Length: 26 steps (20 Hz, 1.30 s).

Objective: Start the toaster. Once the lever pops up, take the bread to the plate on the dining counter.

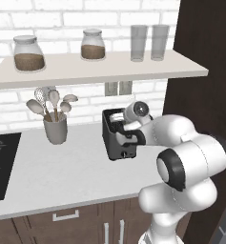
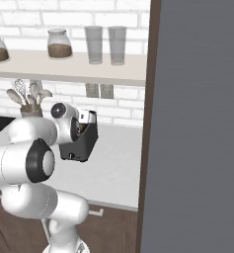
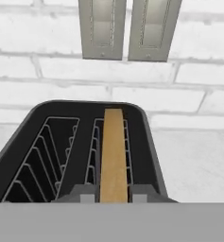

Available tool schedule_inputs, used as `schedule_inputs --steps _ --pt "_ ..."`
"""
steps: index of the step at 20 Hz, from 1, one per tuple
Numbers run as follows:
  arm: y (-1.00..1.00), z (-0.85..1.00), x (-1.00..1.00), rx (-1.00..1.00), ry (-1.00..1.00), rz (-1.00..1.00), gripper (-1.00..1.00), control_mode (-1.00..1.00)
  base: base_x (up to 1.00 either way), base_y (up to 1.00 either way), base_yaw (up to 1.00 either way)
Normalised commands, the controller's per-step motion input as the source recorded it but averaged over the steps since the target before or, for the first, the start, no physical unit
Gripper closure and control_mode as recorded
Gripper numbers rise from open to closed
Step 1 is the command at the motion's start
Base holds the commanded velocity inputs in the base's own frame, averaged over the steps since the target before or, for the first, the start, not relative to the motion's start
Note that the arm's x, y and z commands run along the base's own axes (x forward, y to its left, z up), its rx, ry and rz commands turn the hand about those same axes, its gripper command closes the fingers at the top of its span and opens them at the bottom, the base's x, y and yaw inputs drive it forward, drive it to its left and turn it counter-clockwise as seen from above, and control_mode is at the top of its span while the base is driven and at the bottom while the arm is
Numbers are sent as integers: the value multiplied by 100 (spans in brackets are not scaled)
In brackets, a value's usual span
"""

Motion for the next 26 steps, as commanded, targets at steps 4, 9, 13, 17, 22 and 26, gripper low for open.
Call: schedule_inputs --steps 4,9,13,17,22,26 --pt "-2 46 0 2 -18 0 100 -100 0 0 0" --pt "-1 84 -4 2 -23 0 100 -100 0 0 0" --pt "-2 61 -22 5 -12 2 100 -100 0 0 0" --pt "-2 42 -52 8 -16 2 100 -100 0 0 0" --pt "-1 70 -92 9 -17 4 100 -100 0 0 0" --pt "-2 76 -100 5 -1 4 100 -100 0 0 0"
